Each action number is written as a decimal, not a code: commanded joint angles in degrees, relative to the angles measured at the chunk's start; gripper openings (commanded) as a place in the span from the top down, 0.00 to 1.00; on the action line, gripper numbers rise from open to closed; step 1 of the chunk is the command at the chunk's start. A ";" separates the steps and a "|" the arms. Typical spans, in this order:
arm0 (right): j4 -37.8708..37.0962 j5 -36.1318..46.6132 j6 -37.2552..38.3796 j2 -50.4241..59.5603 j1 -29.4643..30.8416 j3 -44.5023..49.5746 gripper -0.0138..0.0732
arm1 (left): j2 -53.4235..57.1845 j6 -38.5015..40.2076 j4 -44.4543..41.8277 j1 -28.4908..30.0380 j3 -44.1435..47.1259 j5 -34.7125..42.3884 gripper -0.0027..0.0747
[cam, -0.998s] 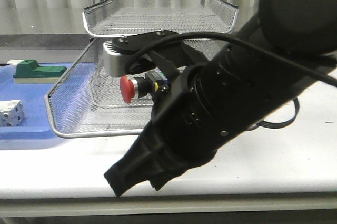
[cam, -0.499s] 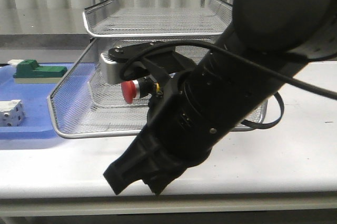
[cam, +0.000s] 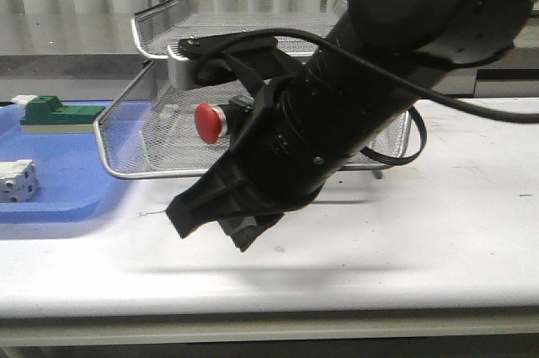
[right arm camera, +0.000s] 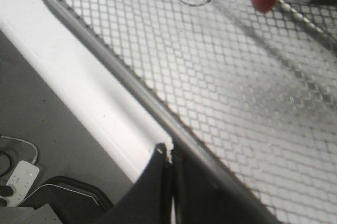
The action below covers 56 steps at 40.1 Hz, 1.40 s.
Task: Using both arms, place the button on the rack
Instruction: 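Push the middle mesh tray back into the rack with the right gripper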
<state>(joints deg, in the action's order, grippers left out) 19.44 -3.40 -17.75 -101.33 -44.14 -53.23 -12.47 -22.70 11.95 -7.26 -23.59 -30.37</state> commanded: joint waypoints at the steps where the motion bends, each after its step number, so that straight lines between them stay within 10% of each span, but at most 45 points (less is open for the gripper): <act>1: -0.71 4.65 -0.23 2.51 0.33 -1.83 0.91 | -0.51 0.55 1.02 0.05 -1.64 4.77 0.99; 56: -5.13 -5.40 -0.28 -5.92 8.79 -23.61 0.91 | -0.51 0.55 1.02 0.05 -1.64 4.87 0.99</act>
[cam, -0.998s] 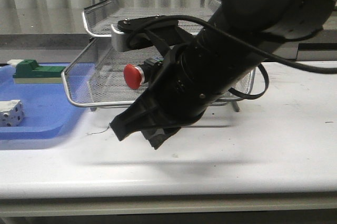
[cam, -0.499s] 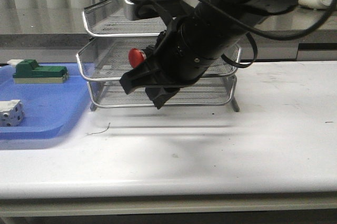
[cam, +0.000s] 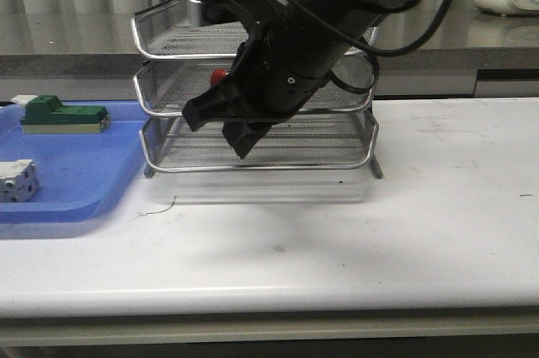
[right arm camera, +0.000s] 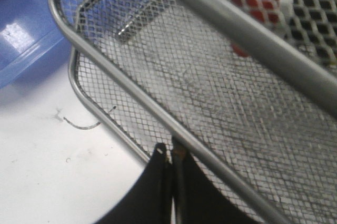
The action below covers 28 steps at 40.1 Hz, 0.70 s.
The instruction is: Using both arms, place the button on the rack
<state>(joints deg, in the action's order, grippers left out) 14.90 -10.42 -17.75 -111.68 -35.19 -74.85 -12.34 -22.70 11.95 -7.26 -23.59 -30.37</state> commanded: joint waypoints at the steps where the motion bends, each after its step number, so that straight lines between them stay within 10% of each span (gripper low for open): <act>1: -0.58 0.83 -0.28 4.80 -0.32 -2.00 0.91 | -0.64 0.55 1.02 0.05 -1.64 4.87 0.99; 18: 1.75 -19.16 1.34 19.70 1.30 -1.56 0.91 | -0.64 0.55 1.02 0.05 -1.64 4.87 0.99; 28: 1.62 -14.99 1.91 34.20 10.76 9.66 0.91 | -0.64 0.55 1.02 0.05 -1.64 4.87 0.99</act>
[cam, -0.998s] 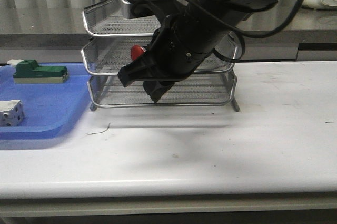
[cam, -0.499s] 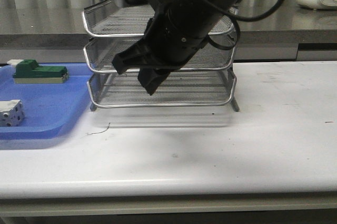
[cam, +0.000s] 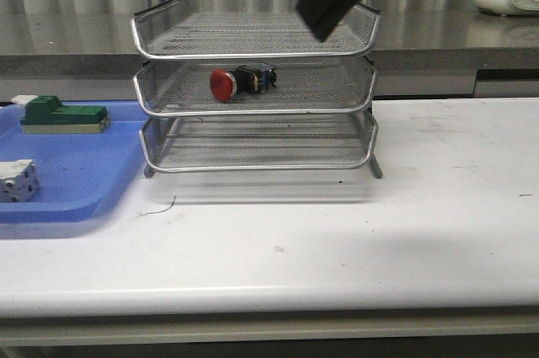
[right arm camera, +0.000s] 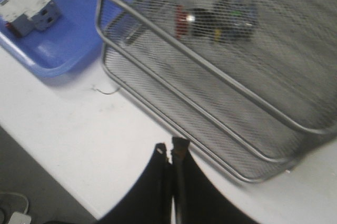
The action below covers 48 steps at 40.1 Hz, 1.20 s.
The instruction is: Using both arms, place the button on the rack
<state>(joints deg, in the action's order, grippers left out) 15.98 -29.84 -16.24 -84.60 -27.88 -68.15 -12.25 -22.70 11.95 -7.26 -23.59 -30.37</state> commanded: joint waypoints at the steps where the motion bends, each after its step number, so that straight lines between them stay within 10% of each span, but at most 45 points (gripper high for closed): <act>1: 0.54 4.81 0.39 8.47 4.86 4.27 0.91 | -0.73 0.55 1.02 0.05 -1.64 4.87 0.99; 16: 0.54 6.50 0.39 33.98 22.47 25.07 0.91 | -0.73 0.55 1.02 0.05 -1.64 4.87 0.99; 35: 0.97 8.82 0.39 67.61 22.93 45.98 0.91 | -0.73 0.55 1.02 0.05 -1.64 4.87 0.99; 48: 0.97 8.73 0.39 71.35 22.93 46.65 0.91 | -0.73 0.55 1.02 0.05 -1.64 4.87 0.99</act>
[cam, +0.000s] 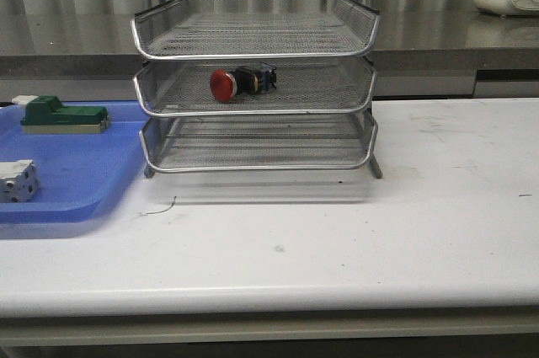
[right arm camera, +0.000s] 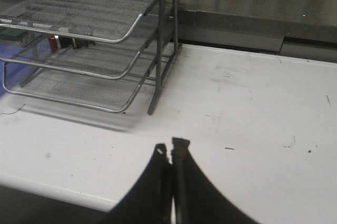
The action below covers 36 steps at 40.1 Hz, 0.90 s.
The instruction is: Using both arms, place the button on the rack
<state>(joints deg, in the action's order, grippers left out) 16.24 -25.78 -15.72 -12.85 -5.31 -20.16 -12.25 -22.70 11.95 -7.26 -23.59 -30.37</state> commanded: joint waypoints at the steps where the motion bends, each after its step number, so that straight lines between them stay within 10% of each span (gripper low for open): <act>1: 0.71 4.67 -0.13 -0.41 0.36 -1.33 0.91 | -0.73 0.55 1.02 0.05 -1.64 4.74 0.99; 36: 0.71 4.67 -0.13 -0.41 0.36 -1.33 0.91 | -0.73 0.78 0.37 0.05 -1.64 5.80 0.99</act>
<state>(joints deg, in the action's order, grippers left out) 16.24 -25.78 -15.72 -12.85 -5.31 -20.03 -12.25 -22.70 11.95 -7.26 -23.59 -30.37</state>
